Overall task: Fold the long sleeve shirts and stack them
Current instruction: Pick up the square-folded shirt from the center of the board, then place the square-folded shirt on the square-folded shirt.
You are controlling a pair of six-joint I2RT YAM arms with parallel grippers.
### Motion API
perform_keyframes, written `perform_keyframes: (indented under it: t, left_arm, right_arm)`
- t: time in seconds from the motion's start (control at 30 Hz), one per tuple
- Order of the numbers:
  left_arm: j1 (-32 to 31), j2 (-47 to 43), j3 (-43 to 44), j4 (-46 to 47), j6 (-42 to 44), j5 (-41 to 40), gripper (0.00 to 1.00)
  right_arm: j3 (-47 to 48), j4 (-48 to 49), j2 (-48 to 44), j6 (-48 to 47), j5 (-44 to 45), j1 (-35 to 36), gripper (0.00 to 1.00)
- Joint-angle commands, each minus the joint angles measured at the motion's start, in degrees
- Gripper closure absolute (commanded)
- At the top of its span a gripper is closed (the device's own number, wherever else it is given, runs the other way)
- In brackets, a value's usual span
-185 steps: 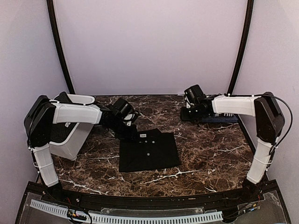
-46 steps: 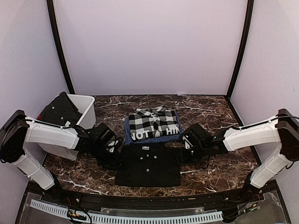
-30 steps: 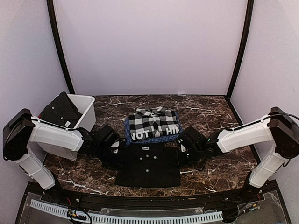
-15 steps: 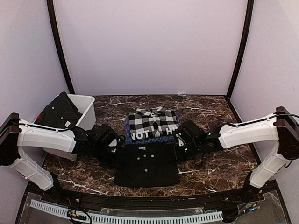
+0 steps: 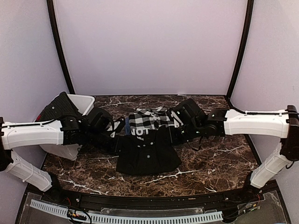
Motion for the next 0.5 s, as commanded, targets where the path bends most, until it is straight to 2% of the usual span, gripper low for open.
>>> perform_keyframes:
  t: [0.0,0.27,0.47]
  left_arm:
    - [-0.2,-2.9,3.5,-0.5,1.6,0.3,1.00]
    - [-0.2,-4.5,5.9,-1.2,1.5,-0.2,1.00]
    - [2.7,-1.3,11.7,-1.6,3.7,-4.2,1.00]
  right_arm:
    - [5.6,-1.8,-1.1,-2.8,2.0,0.0,1.00]
    - [10.5,-2.2,-0.3,-5.7,0.4,-1.8,1.00]
    - [14.1,0.1,1.5,-9.7,-1.3,-7.7,1.00]
